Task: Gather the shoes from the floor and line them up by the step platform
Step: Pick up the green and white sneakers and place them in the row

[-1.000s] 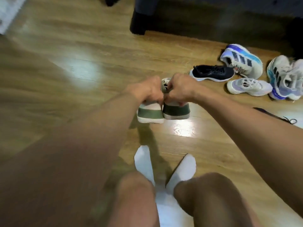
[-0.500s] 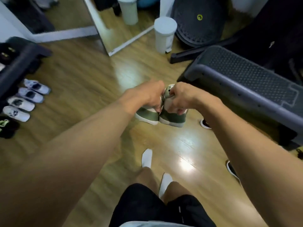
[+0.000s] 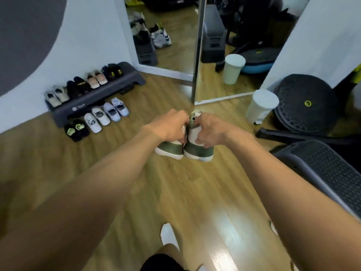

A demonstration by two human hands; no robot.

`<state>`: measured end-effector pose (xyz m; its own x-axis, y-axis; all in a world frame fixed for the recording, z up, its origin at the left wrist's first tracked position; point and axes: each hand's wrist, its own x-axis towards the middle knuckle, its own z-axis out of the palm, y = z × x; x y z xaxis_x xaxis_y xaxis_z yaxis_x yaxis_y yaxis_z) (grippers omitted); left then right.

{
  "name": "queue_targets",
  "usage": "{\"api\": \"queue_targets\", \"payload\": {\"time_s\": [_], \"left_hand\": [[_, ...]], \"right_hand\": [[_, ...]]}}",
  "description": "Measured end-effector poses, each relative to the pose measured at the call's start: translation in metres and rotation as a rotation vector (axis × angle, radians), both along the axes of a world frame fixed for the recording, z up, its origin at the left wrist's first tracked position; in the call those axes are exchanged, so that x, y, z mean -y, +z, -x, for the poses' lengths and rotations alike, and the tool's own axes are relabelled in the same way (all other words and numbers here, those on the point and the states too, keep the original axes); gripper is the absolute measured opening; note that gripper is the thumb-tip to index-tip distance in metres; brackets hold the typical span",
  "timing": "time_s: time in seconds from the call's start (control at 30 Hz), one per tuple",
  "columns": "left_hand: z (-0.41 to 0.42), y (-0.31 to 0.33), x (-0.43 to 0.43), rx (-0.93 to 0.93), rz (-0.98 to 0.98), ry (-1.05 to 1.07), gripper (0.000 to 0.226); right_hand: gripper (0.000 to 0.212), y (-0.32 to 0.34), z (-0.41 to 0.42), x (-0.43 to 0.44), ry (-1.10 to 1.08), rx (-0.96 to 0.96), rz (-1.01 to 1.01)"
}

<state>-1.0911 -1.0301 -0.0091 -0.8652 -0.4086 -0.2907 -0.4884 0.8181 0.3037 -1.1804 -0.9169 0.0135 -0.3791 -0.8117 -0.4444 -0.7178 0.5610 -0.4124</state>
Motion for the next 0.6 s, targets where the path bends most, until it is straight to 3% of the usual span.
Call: {"api": "queue_targets", "payload": {"time_s": [0.33, 0.6], "left_hand": [[-0.01, -0.001, 0.162, -0.02, 0.013, 0.205, 0.037], [0.04, -0.018, 0.278, -0.036, 0.01, 0.349, 0.039]], "right_hand": [[0.034, -0.006, 0.003, 0.174, 0.139, -0.1, 0.169], [0.027, -0.025, 0.069, 0.311, 0.263, -0.07, 0.183]]}}
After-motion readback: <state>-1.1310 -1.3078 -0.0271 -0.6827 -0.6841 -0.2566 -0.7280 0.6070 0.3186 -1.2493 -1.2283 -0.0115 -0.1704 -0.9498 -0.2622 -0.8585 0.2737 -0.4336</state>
